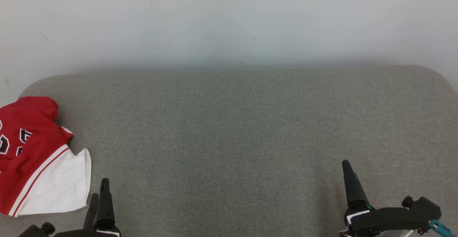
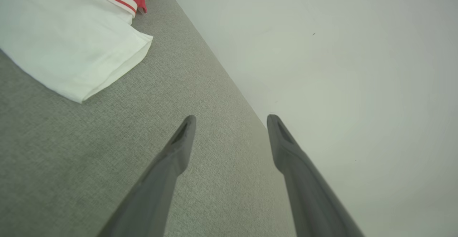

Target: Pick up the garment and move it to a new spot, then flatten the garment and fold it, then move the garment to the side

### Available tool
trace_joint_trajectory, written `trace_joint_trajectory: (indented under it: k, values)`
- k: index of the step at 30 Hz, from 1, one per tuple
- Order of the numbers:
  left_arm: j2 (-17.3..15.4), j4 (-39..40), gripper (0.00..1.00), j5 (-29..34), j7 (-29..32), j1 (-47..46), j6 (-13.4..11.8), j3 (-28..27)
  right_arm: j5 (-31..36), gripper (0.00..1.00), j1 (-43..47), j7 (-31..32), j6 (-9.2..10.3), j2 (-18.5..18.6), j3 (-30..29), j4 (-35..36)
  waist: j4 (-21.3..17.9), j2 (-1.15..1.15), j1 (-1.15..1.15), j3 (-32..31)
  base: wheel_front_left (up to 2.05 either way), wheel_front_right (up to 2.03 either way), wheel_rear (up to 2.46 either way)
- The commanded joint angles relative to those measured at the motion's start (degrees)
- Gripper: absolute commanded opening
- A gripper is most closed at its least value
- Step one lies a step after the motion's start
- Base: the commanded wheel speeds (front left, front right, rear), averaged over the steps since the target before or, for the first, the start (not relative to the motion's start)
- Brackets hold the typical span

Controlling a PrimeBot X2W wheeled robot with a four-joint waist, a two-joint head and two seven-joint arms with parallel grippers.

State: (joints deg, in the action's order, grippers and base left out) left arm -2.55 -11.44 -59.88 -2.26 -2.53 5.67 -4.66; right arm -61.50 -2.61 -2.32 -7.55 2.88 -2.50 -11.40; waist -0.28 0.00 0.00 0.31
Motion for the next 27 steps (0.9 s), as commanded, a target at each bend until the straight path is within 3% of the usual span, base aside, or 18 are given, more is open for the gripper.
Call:
trace_joint_trajectory:
  k: [1, 11, 27]
  values:
    - [-0.3, 1.1, 1.0, 2.0, -0.5, -0.2, -0.1, 0.1, 2.1, 1.0, -0.3, -0.5, 0.03, 0.0, 0.4, 1.1, 0.0, 0.0, 0.0, 0.0, 0.0, 0.0, 0.0]
    - [-0.4, 1.9, 1.0, 13.7, -2.5, 0.5, -0.8, 0.6, 13.7, 1.0, 0.0, -2.5, 0.04, 0.0, 1.3, 2.0, -0.1, 0.0, 0.0, -0.1, 0.0, 0.0, 0.0]
    - [-1.2, 3.0, 1.0, 26.9, -5.3, 1.3, -0.8, 1.4, 27.0, 1.0, 0.5, -5.2, 0.06, 0.0, 1.8, 1.0, -0.2, 0.0, 0.0, -0.1, 0.0, 0.0, 0.0]
